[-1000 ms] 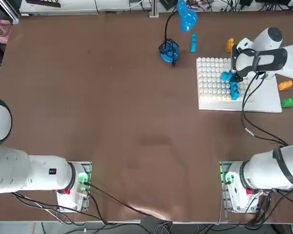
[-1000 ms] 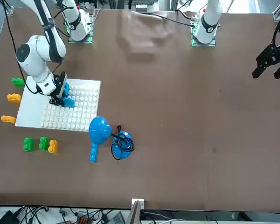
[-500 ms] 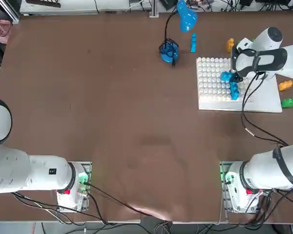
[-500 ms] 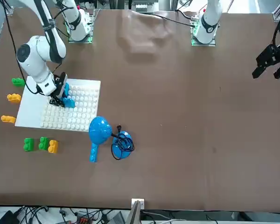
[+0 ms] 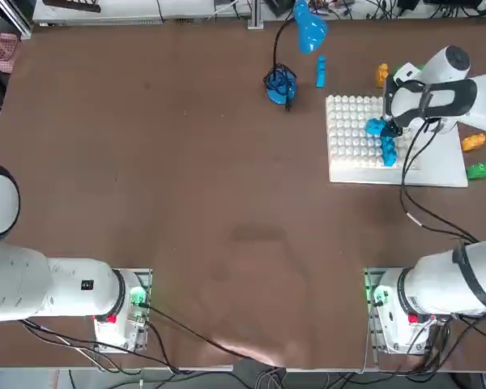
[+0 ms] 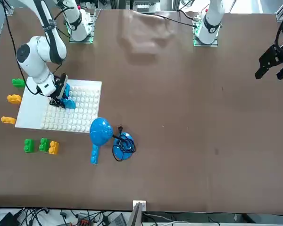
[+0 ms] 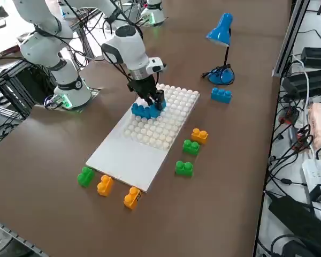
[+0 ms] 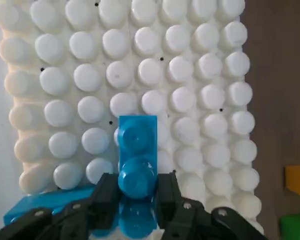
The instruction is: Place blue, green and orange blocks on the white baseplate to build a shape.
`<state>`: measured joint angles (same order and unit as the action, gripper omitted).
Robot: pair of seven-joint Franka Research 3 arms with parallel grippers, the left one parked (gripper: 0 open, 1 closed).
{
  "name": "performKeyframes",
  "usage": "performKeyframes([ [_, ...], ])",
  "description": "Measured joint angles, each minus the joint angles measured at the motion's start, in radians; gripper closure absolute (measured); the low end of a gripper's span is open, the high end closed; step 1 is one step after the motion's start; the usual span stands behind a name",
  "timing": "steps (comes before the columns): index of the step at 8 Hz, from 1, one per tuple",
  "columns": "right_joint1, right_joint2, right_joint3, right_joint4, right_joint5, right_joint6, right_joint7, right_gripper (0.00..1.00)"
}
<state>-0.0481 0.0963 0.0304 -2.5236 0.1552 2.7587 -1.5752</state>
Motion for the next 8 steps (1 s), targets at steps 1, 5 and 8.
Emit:
performKeyframes([
  [1,0.0,0.0,0.0,0.0,0.001,-0.001,0.002,0.62],
  [5,0.0,-0.013,0.0,0.01,0.003,-0.042,0.002,0.62],
  [8,-0.001,-0.051,0.0,0.02,0.004,-0.106,0.002,0.62],
])
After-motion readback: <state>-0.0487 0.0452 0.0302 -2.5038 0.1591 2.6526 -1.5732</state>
